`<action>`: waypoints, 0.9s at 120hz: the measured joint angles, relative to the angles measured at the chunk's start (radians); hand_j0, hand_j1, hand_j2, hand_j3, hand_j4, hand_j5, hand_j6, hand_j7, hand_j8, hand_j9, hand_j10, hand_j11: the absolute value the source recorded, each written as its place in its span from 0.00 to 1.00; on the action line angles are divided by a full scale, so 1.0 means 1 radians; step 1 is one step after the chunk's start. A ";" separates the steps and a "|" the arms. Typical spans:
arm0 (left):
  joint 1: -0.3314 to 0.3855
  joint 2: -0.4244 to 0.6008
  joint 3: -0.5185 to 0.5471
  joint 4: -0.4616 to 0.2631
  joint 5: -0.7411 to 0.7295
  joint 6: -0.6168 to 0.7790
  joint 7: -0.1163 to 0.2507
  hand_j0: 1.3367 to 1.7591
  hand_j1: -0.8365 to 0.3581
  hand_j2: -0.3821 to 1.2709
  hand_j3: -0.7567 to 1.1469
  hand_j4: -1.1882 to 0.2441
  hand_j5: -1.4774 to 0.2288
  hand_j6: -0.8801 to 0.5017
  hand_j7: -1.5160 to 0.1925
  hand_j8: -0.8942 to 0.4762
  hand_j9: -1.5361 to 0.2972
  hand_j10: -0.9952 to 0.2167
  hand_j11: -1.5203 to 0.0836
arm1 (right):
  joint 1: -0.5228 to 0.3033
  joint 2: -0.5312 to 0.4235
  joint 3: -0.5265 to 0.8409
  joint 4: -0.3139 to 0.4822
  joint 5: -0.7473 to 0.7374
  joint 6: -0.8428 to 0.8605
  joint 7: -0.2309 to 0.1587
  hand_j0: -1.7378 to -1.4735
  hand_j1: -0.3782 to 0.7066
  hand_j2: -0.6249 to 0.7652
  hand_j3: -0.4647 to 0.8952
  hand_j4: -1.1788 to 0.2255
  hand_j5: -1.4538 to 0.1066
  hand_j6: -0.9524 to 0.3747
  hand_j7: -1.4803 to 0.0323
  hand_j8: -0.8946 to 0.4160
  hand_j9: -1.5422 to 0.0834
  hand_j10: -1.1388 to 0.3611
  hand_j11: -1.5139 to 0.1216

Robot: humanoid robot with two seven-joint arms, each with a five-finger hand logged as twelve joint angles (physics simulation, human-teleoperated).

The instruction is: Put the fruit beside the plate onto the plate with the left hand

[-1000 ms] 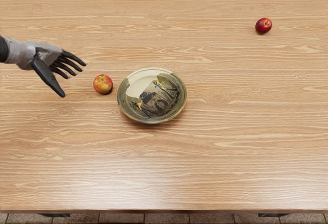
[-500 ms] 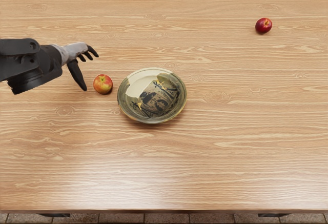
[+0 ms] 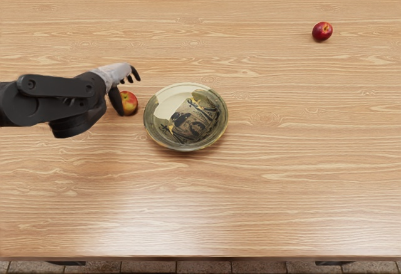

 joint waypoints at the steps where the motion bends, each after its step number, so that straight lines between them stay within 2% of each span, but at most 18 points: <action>1: 0.001 -0.003 0.001 0.003 0.000 0.000 0.000 0.76 0.65 0.27 0.40 0.59 0.60 0.39 0.62 0.40 0.59 0.54 0.67 | 0.000 0.000 0.000 0.000 0.000 0.000 0.000 0.30 0.06 0.44 0.34 0.82 0.90 0.69 0.95 0.66 0.92 0.74 0.90; 28: 0.020 -0.026 0.022 0.053 0.000 0.007 0.000 0.76 0.62 0.28 0.40 0.57 0.58 0.36 0.60 0.38 0.57 0.51 0.64 | 0.000 0.000 0.000 0.000 0.000 0.000 0.000 0.30 0.06 0.44 0.34 0.82 0.90 0.69 0.95 0.66 0.92 0.74 0.90; 84: 0.061 -0.071 0.032 0.080 0.001 0.007 0.000 0.76 0.58 0.28 0.40 0.54 0.55 0.34 0.57 0.35 0.54 0.48 0.61 | 0.000 0.000 0.000 0.000 0.000 0.000 0.000 0.30 0.06 0.44 0.34 0.82 0.90 0.69 0.95 0.66 0.92 0.74 0.90; 108: 0.063 -0.070 0.041 0.085 0.002 0.006 0.000 0.76 0.50 0.29 0.40 0.47 0.48 0.30 0.50 0.28 0.48 0.40 0.53 | 0.000 0.000 0.000 0.000 0.000 0.000 0.000 0.30 0.06 0.44 0.34 0.82 0.90 0.69 0.95 0.66 0.92 0.74 0.90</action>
